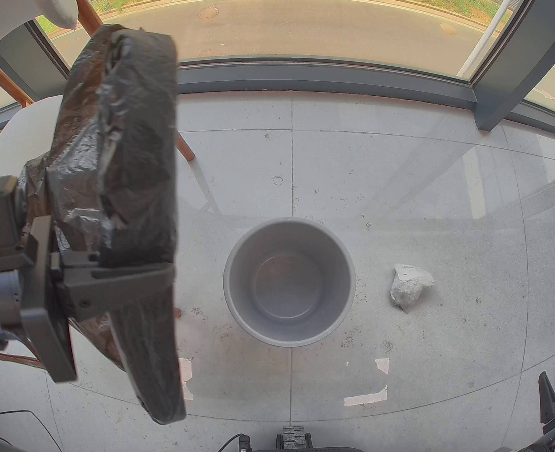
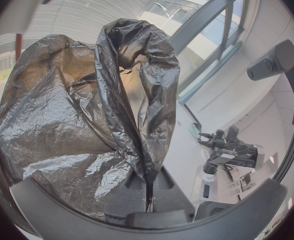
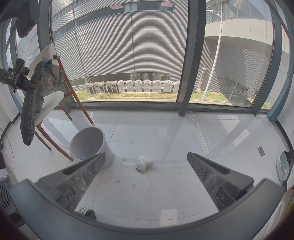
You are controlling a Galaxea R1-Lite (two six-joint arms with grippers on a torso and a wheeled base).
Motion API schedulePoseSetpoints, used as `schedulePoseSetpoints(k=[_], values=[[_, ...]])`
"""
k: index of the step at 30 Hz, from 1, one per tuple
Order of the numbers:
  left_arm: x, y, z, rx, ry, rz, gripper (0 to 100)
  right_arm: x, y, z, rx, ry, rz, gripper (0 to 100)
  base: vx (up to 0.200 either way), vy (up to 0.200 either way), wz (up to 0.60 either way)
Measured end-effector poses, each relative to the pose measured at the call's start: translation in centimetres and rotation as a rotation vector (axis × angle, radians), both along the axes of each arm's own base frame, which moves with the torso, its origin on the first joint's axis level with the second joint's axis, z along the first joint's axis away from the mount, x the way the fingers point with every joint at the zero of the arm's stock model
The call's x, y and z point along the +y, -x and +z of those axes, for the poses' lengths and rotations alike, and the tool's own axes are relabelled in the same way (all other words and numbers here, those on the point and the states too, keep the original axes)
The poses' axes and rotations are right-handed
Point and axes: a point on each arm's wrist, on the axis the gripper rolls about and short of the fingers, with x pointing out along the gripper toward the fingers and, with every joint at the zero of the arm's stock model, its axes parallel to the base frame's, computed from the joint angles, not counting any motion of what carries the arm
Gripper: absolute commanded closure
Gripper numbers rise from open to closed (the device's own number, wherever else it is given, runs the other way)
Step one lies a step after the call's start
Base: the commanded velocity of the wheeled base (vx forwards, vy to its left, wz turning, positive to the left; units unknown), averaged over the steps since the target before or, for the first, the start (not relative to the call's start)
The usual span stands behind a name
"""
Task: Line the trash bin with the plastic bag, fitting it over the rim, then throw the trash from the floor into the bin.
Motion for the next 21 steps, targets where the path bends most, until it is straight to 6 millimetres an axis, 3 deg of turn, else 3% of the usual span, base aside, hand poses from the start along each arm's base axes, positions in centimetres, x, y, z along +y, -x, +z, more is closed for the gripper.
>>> schedulePoseSetpoints(k=[12, 17, 21], values=[[-7.8, -2.0, -0.8, 0.068, -0.077, -0.187, 100, 0.0, 0.0, 0.0, 0.001, 0.011, 0.007, 0, 0.0, 0.0, 0.0], [-9.1, -3.0, -2.1, 0.1, -0.122, -0.186, 100, 0.0, 0.0, 0.2, -0.016, 0.01, 0.011, 0, 0.0, 0.0, 0.0], [-9.5, -3.5, -2.8, 0.122, -0.141, -0.182, 100, 0.0, 0.3, 2.1, -0.101, -0.005, 0.037, 0, 0.0, 0.0, 0.0]])
